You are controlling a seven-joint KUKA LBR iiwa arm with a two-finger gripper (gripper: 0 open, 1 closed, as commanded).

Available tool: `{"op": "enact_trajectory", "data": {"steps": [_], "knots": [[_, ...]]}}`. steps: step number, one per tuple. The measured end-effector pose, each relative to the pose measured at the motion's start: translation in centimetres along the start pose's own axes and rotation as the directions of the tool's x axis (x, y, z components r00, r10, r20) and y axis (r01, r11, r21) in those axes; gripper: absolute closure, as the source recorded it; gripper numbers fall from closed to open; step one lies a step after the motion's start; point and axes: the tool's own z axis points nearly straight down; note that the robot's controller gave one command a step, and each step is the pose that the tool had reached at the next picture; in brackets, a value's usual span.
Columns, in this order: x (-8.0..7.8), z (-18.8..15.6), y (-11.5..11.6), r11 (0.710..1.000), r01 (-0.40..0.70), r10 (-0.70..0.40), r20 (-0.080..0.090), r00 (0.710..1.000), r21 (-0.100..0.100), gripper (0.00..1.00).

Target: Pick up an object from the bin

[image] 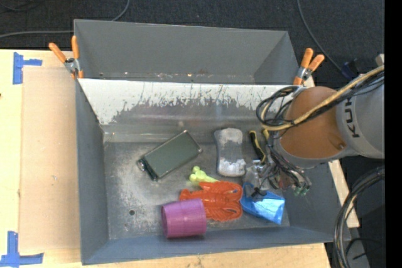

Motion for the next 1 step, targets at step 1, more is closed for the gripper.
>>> {"op": "enact_trajectory", "data": {"steps": [1], "knots": [[-3.76, -0.03, -0.30, 0.989, 0.151, -0.151, 0.002, 0.989, 0.000, 1.00]]}}
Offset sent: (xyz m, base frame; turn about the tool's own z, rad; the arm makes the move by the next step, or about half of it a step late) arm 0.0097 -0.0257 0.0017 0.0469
